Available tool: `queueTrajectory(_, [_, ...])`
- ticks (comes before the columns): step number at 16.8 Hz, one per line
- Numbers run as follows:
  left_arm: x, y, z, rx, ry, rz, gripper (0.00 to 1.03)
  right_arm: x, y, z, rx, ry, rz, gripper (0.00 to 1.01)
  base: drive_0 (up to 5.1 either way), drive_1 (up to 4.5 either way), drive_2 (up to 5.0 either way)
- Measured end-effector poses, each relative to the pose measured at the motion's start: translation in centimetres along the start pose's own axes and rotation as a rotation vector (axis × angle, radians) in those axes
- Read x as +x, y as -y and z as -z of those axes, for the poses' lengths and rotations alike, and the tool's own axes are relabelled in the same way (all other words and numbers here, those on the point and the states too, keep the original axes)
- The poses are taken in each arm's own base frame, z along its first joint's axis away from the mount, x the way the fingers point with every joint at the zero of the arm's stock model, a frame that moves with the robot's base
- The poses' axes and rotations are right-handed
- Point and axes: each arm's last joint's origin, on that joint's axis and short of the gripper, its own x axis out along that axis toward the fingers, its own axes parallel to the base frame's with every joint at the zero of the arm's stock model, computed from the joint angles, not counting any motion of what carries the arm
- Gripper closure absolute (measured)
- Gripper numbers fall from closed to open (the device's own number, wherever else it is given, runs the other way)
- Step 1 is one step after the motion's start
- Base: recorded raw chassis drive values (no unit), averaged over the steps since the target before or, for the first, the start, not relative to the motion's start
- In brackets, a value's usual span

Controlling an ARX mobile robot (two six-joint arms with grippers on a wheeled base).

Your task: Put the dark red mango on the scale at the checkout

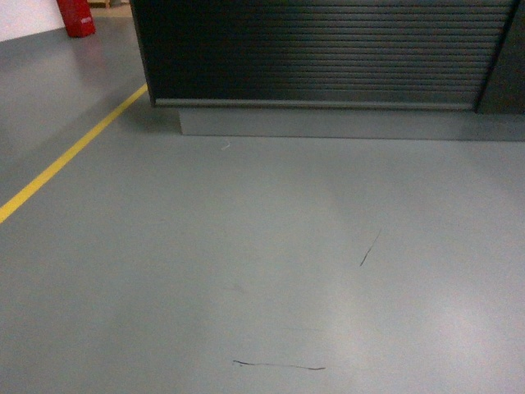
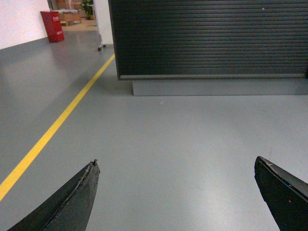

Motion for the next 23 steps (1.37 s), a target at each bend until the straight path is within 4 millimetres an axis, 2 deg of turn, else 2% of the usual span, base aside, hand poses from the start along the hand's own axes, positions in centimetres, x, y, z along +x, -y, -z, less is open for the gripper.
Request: queueTrajectory(23, [0.0, 0.0, -0.01, 0.0, 0.002, -0.001, 0.05, 0.0, 0.0, 0.02, 0.0, -0.002, 0.0, 0.03, 0.0, 4.31, -4.3])
